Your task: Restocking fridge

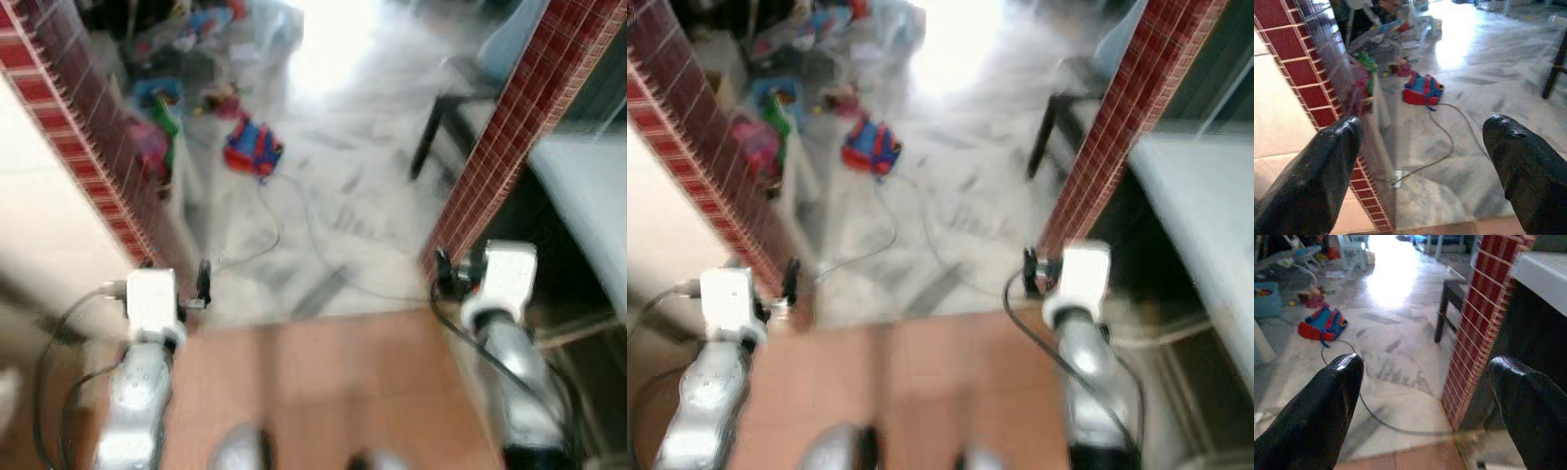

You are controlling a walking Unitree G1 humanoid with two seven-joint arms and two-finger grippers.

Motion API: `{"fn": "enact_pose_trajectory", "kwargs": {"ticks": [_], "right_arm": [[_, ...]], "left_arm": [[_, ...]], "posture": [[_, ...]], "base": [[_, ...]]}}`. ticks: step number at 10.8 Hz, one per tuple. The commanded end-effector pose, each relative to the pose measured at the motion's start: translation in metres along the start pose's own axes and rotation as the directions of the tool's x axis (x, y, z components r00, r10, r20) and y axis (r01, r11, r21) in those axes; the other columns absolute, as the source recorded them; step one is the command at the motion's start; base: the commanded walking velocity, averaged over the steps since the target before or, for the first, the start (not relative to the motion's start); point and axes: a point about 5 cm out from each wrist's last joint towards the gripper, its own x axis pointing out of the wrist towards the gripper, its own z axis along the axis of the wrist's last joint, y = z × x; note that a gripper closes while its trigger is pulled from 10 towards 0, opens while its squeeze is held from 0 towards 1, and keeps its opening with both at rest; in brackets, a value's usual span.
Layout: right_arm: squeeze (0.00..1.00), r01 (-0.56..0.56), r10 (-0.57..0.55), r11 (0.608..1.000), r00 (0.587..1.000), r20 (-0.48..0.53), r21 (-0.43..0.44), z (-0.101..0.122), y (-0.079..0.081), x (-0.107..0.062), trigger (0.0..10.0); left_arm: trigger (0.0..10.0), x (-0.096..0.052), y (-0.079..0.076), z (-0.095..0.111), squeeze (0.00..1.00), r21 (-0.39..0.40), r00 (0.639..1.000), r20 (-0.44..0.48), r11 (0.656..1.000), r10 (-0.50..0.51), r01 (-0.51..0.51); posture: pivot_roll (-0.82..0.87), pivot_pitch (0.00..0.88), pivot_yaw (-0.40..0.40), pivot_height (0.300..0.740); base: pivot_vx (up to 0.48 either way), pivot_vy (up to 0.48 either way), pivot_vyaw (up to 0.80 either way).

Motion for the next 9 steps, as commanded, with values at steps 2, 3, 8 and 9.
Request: {"fn": "enact_pose_trajectory", "kwargs": {"ticks": [2,3,8,9], "right_arm": [[0.0,0.007,-0.007,1.0,1.0,0.009,0.0,0.0022,0.0002,0.0005,10.0],[0.0,0.01,-0.01,1.0,1.0,0.01,0.0,0.0022,0.0,0.0011,10.0],[0.0,0.0,0.0,1.0,1.0,0.01,-0.002,0.0021,0.002,0.0027,10.0],[0.0,-0.001,0.001,1.0,1.0,0.009,0.005,0.0015,0.0025,0.0039,10.0]], "left_arm": [[10.0,0.0015,0.0042,0.0039,0.0,0.017,1.0,0.011,1.0,-0.004,0.003],[10.0,0.0013,0.0038,0.0041,0.0,0.019,1.0,0.012,1.0,-0.006,0.006],[10.0,0.001,0.0021,0.0042,0.0,-0.015,1.0,0.001,1.0,-0.014,0.014],[10.0,0.0005,0.0018,0.0042,0.0,-0.013,1.0,0.0,1.0,-0.016,0.016]], "posture": [[-0.01,0.062,0.022,0.74],[-0.01,0.062,0.02,0.74],[0.0,0.062,0.013,0.74],[0.0,0.061,0.013,0.74]], "base": [[-0.255,0.0,0.0],[0.0,0.0,0.0],[0.0,0.0,0.0],[0.0,0.0,0.0]]}}
